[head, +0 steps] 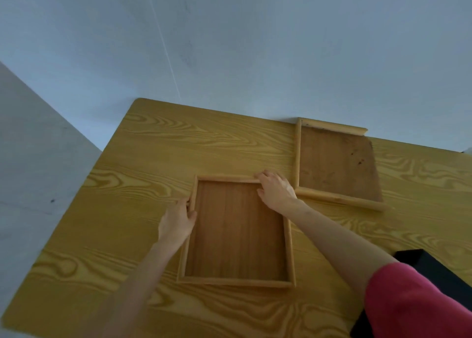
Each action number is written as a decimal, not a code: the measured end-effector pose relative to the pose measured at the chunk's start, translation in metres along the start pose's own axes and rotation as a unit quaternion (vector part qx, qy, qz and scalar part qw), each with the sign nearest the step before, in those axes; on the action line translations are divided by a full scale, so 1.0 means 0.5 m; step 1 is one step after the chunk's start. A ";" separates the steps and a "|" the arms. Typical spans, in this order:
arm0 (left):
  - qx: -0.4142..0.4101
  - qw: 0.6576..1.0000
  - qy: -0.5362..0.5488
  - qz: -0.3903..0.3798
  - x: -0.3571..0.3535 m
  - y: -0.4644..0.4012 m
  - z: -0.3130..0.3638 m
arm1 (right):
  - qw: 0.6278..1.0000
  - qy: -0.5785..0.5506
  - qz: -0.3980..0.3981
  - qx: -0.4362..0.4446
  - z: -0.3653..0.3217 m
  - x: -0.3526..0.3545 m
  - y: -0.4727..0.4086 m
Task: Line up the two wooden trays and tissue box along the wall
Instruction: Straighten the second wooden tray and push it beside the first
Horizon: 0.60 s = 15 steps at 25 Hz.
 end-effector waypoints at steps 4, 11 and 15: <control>-0.012 1.000 -0.012 0.010 0.015 -0.022 0.009 | 0.998 -0.045 0.010 -0.046 0.022 -0.004 0.006; -0.049 0.998 -0.044 0.013 0.051 -0.075 0.030 | 0.992 -0.061 0.024 -0.108 0.050 -0.029 0.059; -0.030 0.995 -0.082 0.042 0.056 -0.029 0.005 | 0.984 -0.081 0.028 -0.155 0.068 -0.034 0.080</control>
Point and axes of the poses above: each hand's wrist, its own y-axis away from the middle knuckle, its own x-axis out of the back of the hand, z = x × y, the point moved 5 cm from there along -y, towards the middle knuckle, and after that the axes turned 14 degrees about -x, right-handed, at the moved point
